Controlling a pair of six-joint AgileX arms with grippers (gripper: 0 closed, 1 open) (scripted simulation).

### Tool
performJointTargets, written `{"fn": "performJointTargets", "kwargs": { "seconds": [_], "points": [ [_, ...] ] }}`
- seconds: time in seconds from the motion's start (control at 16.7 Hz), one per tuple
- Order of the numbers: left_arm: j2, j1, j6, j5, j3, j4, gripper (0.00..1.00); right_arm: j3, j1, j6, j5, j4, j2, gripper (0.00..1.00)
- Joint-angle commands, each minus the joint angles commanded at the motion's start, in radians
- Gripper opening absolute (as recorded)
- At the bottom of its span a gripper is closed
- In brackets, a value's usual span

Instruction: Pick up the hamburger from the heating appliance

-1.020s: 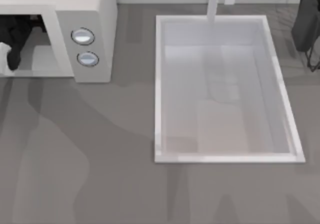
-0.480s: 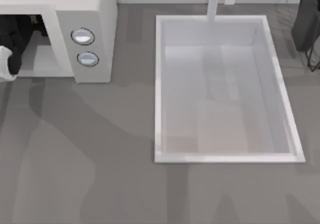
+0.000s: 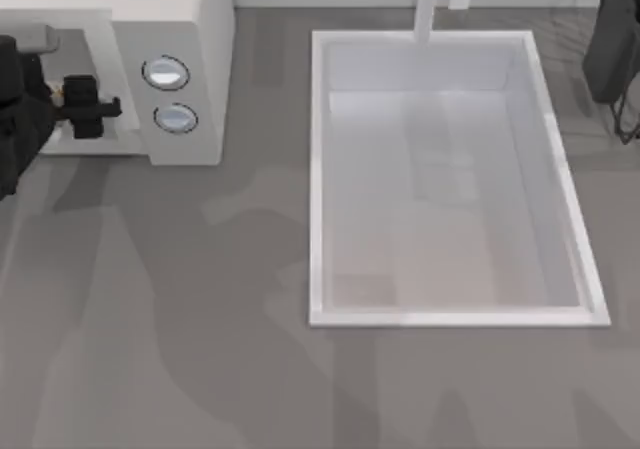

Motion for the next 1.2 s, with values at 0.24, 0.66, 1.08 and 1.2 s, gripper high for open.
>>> {"fn": "performJointTargets", "kwargs": {
  "seconds": [0.24,0.66,1.08,1.2],
  "points": [
    [-0.278,-0.065,-0.019,-0.062,-0.249,-0.061,0.00,0.000,0.000,0.000,0.000,0.000,0.000,1.00],
    [-0.395,-0.099,-0.030,-0.095,-0.364,-0.093,0.00,0.000,0.000,0.000,0.000,0.000,0.000,1.00],
    [-0.225,-0.094,-0.028,-0.094,-0.401,0.080,0.00,0.000,0.000,0.000,0.000,0.000,0.000,1.00],
    [-0.121,-0.096,-0.028,-0.094,-0.429,0.219,0.00,0.000,0.000,0.000,0.000,0.000,0.000,1.00]
  ]
}}
